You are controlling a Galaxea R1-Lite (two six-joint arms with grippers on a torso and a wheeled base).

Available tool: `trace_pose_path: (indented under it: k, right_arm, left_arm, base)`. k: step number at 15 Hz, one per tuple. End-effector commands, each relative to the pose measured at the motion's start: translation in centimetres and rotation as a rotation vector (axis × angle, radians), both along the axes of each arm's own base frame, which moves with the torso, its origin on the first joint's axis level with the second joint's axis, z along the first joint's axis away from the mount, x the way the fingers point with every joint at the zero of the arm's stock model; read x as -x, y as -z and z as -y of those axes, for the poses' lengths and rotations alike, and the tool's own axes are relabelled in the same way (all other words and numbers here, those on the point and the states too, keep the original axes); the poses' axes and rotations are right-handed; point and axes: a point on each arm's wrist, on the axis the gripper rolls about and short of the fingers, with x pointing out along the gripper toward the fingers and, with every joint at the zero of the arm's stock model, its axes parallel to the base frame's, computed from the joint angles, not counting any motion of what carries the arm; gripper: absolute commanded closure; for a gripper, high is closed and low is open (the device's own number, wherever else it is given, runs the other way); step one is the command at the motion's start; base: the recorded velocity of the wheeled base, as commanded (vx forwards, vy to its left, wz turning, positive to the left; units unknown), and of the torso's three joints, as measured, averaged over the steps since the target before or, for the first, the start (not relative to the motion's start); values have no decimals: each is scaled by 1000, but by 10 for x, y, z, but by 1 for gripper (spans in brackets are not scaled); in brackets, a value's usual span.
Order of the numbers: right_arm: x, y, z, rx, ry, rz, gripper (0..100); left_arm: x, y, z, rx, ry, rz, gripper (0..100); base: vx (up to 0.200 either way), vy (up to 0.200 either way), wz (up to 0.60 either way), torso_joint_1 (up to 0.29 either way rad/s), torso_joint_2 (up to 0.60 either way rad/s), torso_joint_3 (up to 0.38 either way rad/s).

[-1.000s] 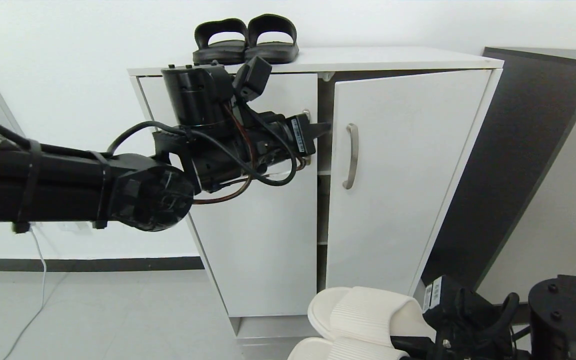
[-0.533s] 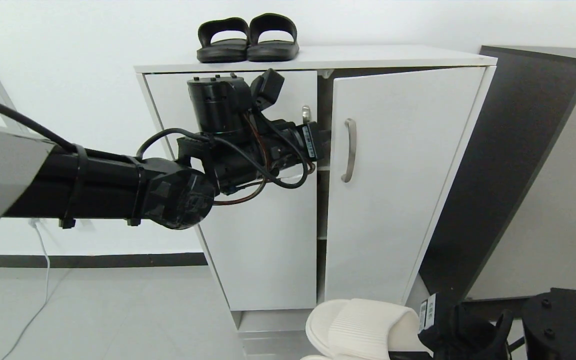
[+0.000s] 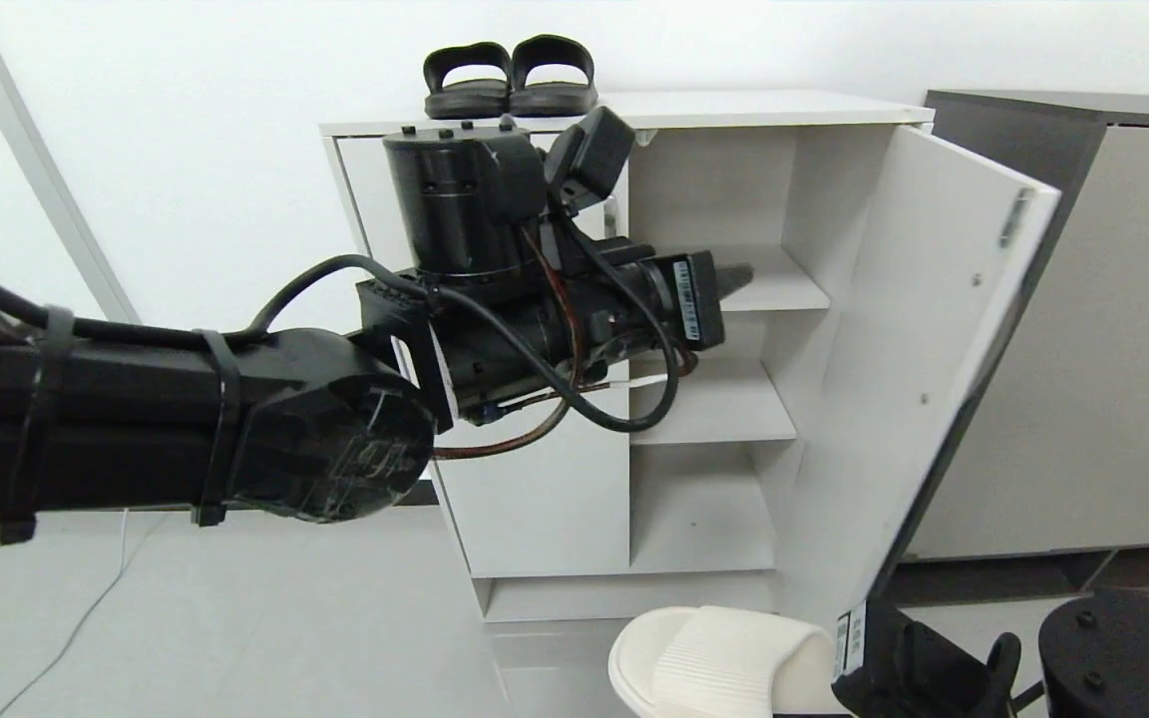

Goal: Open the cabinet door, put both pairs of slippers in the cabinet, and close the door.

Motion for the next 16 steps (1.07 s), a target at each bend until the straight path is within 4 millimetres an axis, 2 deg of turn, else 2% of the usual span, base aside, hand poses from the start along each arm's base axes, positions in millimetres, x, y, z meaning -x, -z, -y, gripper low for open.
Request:
trace_pose_path:
  k: [1, 2, 4, 5, 7, 8, 10, 11, 12, 13, 14, 16]
  right_arm:
    - [-3, 1, -2, 3, 9, -3, 100]
    - [-11, -1, -3, -3, 44, 4, 100]
    - [-41, -7, -8, -4, 241, 43, 100]
    - [-55, -9, -12, -12, 348, 48, 100]
    - [-75, -13, -25, -63, 505, 33, 100]
    - [-88, -12, -28, -75, 595, 39, 100]
    - [-107, -11, -31, -81, 716, 55, 100]
    - [-112, -11, -31, -81, 743, 63, 100]
    - [-118, -9, -31, -75, 778, 71, 100]
    - [-120, -9, -31, -73, 790, 75, 100]
    - [-124, -9, -32, -74, 818, 84, 100]
    - [-128, -7, -31, -65, 847, 91, 100]
  left_arm:
    - [-7, -5, -22, 12, -70, 12, 100]
    - [-4, -9, -31, 21, -110, 22, 100]
    - [11, -27, -67, 22, -256, 82, 100]
    - [21, -33, -91, 2, -345, 115, 100]
    - [51, -32, -139, -92, -498, 142, 100]
    - [76, -34, -162, -122, -588, 128, 100]
    - [123, -36, -196, -148, -784, 84, 100]
    - [140, -36, -206, -151, -847, 76, 100]
    - [178, -31, -225, -156, -938, 65, 100]
    - [192, -28, -231, -161, -967, 59, 100]
    - [232, -18, -245, -157, -1076, 55, 100]
    - [275, 8, -255, -162, -1223, 45, 100]
  base:
    - [0, 0, 0, 0, 0, 0]
    - [0, 0, 0, 0, 0, 0]
    - [0, 0, 0, 0, 0, 0]
    - [0, 0, 0, 0, 0, 0]
    - [0, 0, 0, 0, 0, 0]
    - [0, 0, 0, 0, 0, 0]
    - [0, 0, 0, 0, 0, 0]
    - [0, 0, 0, 0, 0, 0]
    - [0, 0, 0, 0, 0, 0]
    - [0, 0, 0, 0, 0, 0]
    - [0, 0, 0, 0, 0, 0]
    - [0, 0, 0, 0, 0, 0]
